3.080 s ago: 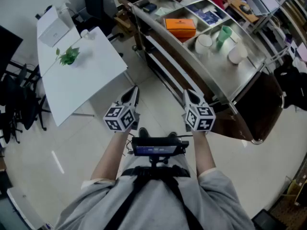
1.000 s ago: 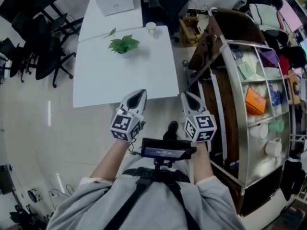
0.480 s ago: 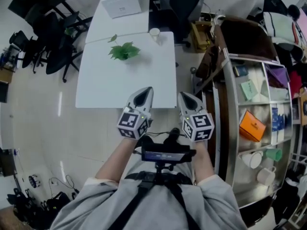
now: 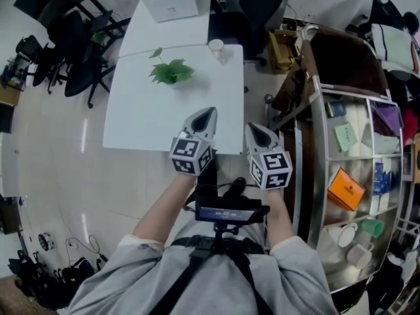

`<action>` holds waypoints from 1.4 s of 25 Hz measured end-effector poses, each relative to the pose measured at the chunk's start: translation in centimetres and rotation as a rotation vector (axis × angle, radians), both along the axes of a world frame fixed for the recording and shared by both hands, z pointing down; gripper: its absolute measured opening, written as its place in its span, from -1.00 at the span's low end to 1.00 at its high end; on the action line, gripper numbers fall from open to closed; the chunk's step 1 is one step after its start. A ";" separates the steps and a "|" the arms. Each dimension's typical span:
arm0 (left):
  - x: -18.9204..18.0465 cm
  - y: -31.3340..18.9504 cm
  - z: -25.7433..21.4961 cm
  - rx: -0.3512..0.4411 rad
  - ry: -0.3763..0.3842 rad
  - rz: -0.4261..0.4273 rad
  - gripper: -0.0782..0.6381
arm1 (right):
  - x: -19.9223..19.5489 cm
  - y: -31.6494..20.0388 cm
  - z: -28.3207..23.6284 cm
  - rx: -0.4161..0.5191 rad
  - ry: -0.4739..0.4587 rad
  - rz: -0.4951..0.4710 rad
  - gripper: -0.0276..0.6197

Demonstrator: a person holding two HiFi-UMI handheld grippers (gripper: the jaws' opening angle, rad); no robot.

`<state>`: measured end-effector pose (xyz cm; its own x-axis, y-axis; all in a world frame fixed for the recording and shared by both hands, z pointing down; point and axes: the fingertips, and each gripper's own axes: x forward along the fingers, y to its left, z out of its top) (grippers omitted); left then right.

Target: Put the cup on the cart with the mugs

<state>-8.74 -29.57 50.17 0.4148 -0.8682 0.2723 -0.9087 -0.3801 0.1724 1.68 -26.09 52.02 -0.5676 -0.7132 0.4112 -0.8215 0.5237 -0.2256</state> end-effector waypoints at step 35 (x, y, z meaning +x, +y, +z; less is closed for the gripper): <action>-4.4 -28.8 17.8 -0.184 -0.079 -0.035 0.37 | -4.8 -22.0 12.7 -0.113 0.162 0.080 -0.91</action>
